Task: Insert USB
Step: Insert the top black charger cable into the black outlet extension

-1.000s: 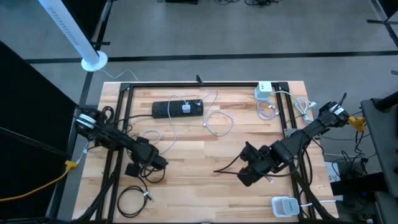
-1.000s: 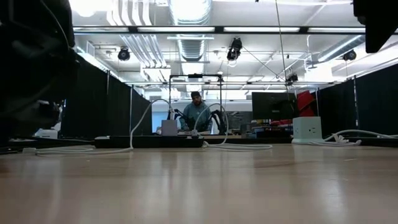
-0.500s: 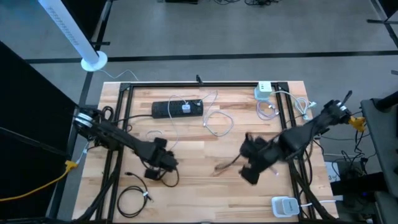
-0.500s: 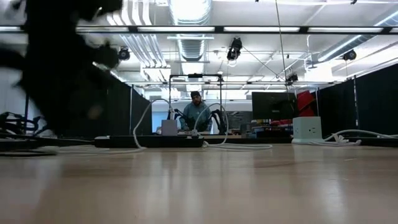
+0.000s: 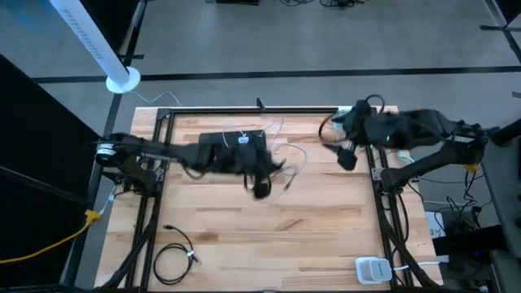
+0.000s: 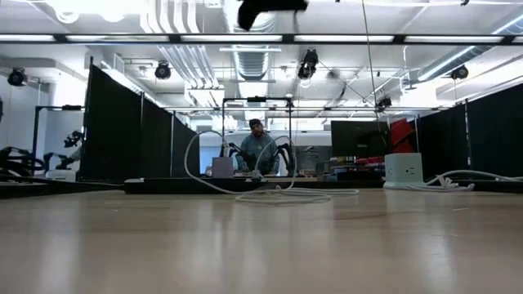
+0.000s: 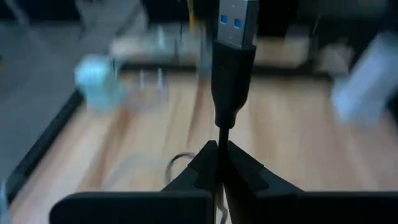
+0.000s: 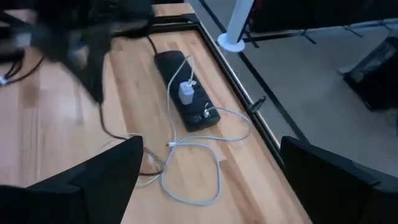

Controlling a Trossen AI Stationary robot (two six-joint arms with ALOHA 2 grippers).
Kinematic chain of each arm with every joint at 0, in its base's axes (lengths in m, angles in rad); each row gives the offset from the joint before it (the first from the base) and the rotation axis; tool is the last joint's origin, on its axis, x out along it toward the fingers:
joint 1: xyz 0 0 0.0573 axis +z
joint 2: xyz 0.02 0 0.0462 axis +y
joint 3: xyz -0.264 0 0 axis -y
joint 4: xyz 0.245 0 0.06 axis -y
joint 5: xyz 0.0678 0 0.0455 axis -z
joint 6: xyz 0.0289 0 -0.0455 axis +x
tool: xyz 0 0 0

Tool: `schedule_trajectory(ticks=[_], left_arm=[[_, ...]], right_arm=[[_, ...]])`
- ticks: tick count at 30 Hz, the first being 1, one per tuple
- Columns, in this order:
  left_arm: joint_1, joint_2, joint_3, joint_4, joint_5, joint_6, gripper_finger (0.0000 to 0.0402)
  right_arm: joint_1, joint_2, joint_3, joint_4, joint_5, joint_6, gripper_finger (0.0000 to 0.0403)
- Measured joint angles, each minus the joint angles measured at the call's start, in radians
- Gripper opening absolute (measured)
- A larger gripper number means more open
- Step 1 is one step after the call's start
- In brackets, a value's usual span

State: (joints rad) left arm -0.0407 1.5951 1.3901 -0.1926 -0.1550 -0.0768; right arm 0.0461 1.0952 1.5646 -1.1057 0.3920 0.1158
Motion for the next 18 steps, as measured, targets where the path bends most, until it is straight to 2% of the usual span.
schedule_trajectory(ticks=[5, 8, 10, 13, 18], left_arm=[[0.118, 0.000, 0.041, 0.150, 0.132, -0.056, 0.0001], [0.167, 0.008, 0.072, 0.185, 0.204, -0.073, 0.0001], [0.188, 0.009, 0.085, 0.176, 0.218, -0.079, 0.0001], [0.211, 0.010, 0.089, 0.188, 0.210, -0.005, 0.0001], [0.216, 0.009, 0.089, 0.221, 0.055, 0.291, 0.0001]], right_arm=[[-0.100, -0.014, -0.022, 0.027, -0.140, -0.141, 0.0364], [-0.121, -0.008, -0.042, 0.109, -0.182, -0.210, 0.0364], [-0.127, 0.004, -0.042, 0.212, -0.228, -0.261, 0.0364], [-0.128, 0.025, -0.042, 0.340, -0.301, -0.291, 0.0364], [-0.142, 0.053, -0.040, 0.504, -0.291, -0.229, 0.0364]])
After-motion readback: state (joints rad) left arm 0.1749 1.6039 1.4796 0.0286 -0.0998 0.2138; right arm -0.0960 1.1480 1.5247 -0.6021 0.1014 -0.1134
